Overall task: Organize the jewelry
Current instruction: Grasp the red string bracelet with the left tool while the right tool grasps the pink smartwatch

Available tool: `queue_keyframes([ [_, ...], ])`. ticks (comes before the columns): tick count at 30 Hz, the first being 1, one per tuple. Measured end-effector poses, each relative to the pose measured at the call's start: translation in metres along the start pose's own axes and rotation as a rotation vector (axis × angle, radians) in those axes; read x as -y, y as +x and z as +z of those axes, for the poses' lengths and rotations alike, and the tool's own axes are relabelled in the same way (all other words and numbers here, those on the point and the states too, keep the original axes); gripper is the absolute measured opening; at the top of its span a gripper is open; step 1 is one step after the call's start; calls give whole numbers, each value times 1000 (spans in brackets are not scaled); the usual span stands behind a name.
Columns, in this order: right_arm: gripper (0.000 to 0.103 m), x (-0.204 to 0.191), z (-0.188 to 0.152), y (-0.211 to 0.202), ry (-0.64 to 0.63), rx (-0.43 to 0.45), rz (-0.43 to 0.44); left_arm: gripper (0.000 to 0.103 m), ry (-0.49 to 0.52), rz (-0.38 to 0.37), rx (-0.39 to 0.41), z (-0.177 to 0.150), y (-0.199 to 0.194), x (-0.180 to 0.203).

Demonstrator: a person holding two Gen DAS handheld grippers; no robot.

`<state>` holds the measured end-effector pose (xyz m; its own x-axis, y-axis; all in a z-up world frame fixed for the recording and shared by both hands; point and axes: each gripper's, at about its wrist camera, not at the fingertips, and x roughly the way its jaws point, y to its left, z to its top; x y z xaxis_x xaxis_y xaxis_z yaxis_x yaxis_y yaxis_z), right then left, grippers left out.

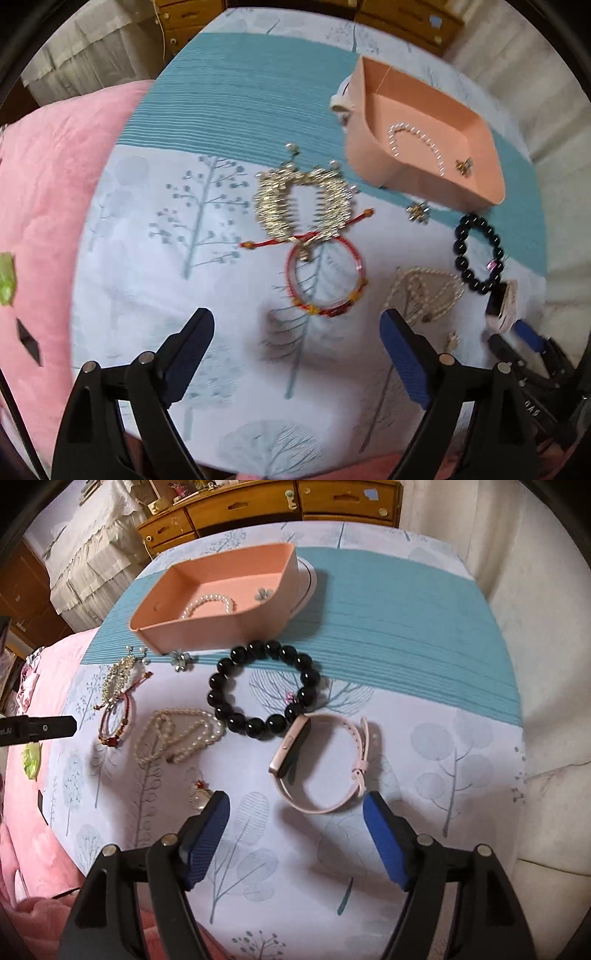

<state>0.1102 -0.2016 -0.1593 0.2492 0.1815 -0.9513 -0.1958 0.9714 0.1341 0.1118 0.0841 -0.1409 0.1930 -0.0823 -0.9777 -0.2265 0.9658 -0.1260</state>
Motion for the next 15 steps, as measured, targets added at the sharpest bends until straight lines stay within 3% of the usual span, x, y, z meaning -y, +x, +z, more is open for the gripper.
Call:
queue_keyframes([
  [5, 75, 6, 1, 12, 10, 3, -27, 90, -13, -12, 80, -15, 15, 11],
  [13, 75, 1, 7, 19, -7, 45, -122, 89, 4, 97, 204, -31, 30, 18],
  [14, 75, -1, 7, 20, -15, 45, -144, 86, 8, 103, 221, -34, 31, 19],
  [15, 74, -3, 6, 21, -20, 52, -157, 76, 14, 107, 230, -36, 32, 17],
])
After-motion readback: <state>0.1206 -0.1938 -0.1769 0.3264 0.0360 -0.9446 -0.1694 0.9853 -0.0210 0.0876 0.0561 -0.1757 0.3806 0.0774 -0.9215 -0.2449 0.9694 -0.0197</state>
